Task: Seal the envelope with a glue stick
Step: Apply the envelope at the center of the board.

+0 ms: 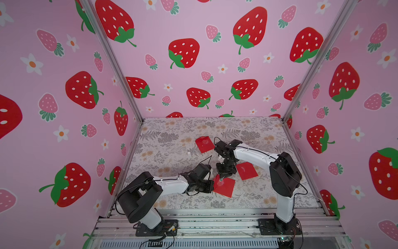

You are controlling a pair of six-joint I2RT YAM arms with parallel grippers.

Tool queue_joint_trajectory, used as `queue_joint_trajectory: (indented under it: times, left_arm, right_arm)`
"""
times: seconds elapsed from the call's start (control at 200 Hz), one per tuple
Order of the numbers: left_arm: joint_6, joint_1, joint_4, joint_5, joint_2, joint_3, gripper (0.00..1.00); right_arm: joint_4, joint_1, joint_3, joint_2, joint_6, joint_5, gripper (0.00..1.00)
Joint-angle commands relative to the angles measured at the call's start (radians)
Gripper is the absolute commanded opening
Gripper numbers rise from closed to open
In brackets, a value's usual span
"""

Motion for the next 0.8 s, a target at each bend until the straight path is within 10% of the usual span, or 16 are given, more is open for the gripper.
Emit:
queue_joint_trajectory:
  times: [0.0,0.43,0.645,0.795]
  left_arm:
    - [0.017,0.004,-0.06,-0.007,0.003,0.012,0.0]
    - [0.018,0.004,-0.059,-0.002,0.016,0.019,0.0]
    - [0.02,0.007,-0.055,-0.003,0.013,0.015,0.0]
    - [0.018,0.007,-0.053,-0.007,0.007,0.008,0.0]
  right_arm:
    - [-0.053,-0.001,0.022,0.032,-0.007,0.122,0.0]
    - [0.096,0.024,0.012,0.058,0.013,-0.184,0.0]
    - [0.104,0.021,-0.022,0.037,0.016,-0.191,0.0]
    - [-0.002,0.031,0.018,0.038,0.019,0.03,0.0]
